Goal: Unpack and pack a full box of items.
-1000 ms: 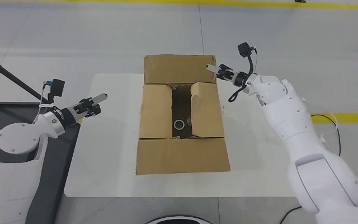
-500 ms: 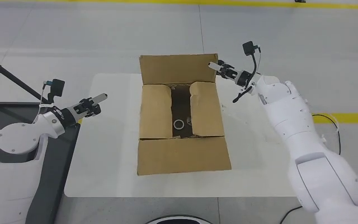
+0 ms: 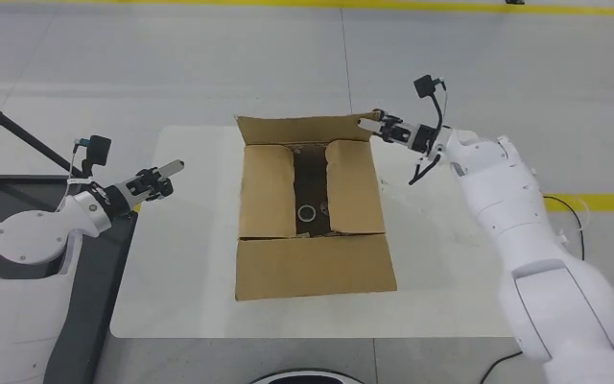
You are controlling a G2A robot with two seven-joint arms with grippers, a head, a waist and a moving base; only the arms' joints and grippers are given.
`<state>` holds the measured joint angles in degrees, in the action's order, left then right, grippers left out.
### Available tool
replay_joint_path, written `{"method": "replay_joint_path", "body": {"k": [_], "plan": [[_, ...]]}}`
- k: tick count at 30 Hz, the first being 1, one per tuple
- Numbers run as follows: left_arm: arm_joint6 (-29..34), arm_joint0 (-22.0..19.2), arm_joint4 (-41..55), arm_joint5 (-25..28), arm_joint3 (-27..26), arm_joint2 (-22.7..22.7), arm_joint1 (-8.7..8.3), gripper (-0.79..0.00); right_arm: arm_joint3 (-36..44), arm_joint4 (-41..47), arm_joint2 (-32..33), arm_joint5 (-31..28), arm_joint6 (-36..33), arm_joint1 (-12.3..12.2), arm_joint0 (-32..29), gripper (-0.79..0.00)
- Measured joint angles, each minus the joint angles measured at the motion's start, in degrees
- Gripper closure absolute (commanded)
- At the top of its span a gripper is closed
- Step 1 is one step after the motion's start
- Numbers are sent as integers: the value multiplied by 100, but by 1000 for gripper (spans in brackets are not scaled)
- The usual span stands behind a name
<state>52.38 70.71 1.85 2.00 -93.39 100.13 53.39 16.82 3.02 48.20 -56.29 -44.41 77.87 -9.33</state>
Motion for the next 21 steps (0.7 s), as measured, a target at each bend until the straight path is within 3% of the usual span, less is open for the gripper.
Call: {"method": "replay_joint_path", "body": {"k": [6,11,16,21], "plan": [[0,0,0,0,0,0,0,-785,186,-244,6,-175,161,-60,-20,-693],[0,0,0,0,0,0,0,-785,565,-495,47,-171,357,-161,-135,-646],[0,0,0,0,0,0,0,-785,909,-488,106,-171,252,-247,-259,-653],[0,0,0,0,0,0,0,-785,1156,-317,185,-171,37,-320,-332,-711]]}}
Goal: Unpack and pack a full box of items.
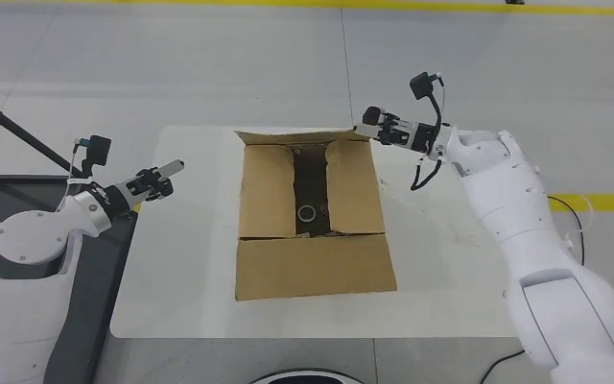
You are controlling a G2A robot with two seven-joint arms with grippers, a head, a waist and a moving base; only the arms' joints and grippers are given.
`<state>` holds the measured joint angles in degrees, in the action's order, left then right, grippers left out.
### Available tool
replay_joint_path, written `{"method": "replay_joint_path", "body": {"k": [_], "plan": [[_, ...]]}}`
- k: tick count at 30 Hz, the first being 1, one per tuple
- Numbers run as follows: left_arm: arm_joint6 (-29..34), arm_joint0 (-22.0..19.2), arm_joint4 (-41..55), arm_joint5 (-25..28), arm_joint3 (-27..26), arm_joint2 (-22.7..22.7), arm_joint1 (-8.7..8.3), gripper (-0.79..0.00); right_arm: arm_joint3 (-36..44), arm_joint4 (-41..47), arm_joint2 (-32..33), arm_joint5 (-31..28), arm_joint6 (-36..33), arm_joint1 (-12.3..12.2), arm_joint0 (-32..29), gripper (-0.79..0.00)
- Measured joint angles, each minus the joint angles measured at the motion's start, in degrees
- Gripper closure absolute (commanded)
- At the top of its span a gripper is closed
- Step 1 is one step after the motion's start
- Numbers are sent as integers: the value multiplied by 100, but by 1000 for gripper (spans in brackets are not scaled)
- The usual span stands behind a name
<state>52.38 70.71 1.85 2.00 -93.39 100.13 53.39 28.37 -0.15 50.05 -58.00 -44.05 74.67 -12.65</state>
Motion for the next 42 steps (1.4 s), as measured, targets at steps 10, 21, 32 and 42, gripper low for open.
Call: {"method": "replay_joint_path", "body": {"k": [10,21,32,42], "plan": [[0,0,0,0,0,0,0,-785,403,526,-262,0,-224,-129,-189,-785],[0,0,0,0,0,0,0,-785,685,1410,-1092,300,-525,-347,-164,-785],[0,0,0,0,0,0,0,-785,755,1816,-1725,507,-732,-550,-43,-785],[0,0,0,0,0,0,0,-785,738,1978,-2107,428,-652,-636,67,-785]]}}
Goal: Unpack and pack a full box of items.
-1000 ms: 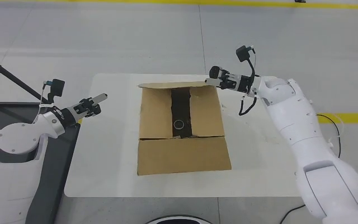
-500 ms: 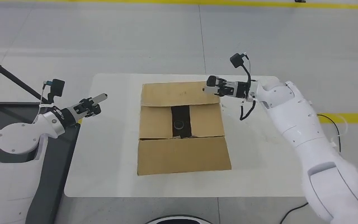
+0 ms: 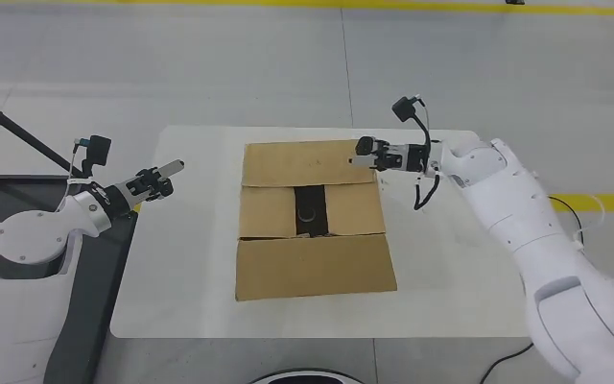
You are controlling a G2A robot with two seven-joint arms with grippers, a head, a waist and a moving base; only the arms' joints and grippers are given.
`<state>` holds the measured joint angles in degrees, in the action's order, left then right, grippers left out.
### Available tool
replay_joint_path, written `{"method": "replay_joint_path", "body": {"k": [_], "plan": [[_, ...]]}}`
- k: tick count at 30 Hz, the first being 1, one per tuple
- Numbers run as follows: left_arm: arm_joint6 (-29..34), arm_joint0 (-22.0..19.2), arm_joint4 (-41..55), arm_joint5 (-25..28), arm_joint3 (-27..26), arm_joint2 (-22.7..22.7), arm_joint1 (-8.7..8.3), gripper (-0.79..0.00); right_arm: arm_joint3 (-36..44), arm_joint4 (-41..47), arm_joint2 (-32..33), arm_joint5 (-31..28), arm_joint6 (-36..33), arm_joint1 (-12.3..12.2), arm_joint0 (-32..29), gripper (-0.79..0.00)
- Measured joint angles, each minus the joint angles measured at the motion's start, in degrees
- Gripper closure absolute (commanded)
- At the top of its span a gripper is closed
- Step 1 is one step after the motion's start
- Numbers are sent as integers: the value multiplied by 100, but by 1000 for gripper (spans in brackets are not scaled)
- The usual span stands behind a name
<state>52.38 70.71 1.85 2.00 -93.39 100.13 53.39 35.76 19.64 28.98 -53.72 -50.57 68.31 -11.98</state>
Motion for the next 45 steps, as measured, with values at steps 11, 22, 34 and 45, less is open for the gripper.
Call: {"method": "replay_joint_path", "body": {"k": [11,22,34,45], "plan": [[0,0,0,0,0,0,0,-785,-19,245,-286,2,-2,-44,40,-785],[0,0,0,0,0,0,0,-785,-138,-250,-99,-433,615,-156,293,-785],[0,0,0,0,0,0,0,-785,7,-620,73,-428,952,-217,255,-785],[0,0,0,0,0,0,0,-785,1626,-3303,1001,-428,3020,-761,-281,-785]]}}
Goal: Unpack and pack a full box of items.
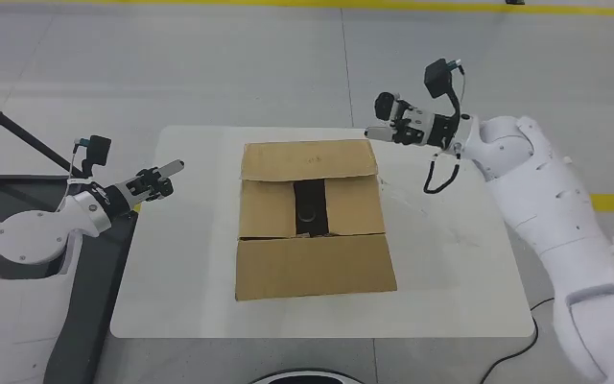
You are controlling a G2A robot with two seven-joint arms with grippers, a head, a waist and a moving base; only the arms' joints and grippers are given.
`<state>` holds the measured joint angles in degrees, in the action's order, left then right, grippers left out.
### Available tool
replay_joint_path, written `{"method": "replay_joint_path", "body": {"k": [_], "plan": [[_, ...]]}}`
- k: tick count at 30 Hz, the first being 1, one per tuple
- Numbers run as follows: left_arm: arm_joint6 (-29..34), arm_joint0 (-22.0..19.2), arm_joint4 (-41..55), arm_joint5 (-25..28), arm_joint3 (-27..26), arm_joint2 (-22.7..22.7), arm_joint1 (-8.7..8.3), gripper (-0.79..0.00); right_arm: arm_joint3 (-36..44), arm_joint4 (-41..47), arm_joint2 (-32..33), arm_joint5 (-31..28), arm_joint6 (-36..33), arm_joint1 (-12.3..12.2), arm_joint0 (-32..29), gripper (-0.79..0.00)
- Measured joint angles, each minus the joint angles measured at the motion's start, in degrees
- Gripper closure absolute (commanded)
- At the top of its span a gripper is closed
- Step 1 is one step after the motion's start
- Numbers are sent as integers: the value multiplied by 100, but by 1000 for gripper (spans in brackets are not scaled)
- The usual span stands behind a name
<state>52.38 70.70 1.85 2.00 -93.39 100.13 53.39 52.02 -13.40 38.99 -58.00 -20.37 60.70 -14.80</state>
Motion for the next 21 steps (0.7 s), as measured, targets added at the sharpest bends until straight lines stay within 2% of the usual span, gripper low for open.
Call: {"method": "replay_joint_path", "body": {"k": [7,10,13,21], "plan": [[0,0,0,0,0,0,0,-785,1880,-3314,1200,19,2303,-612,-1568,-785],[0,0,0,0,0,0,0,-785,2486,-4207,1724,278,3118,-776,-2266,-785],[0,0,0,0,0,0,0,-785,2722,-4458,1926,388,3376,-828,-2620,-785],[0,0,0,0,0,0,0,-785,2713,-4438,1914,381,3346,-829,-2571,-785]]}}
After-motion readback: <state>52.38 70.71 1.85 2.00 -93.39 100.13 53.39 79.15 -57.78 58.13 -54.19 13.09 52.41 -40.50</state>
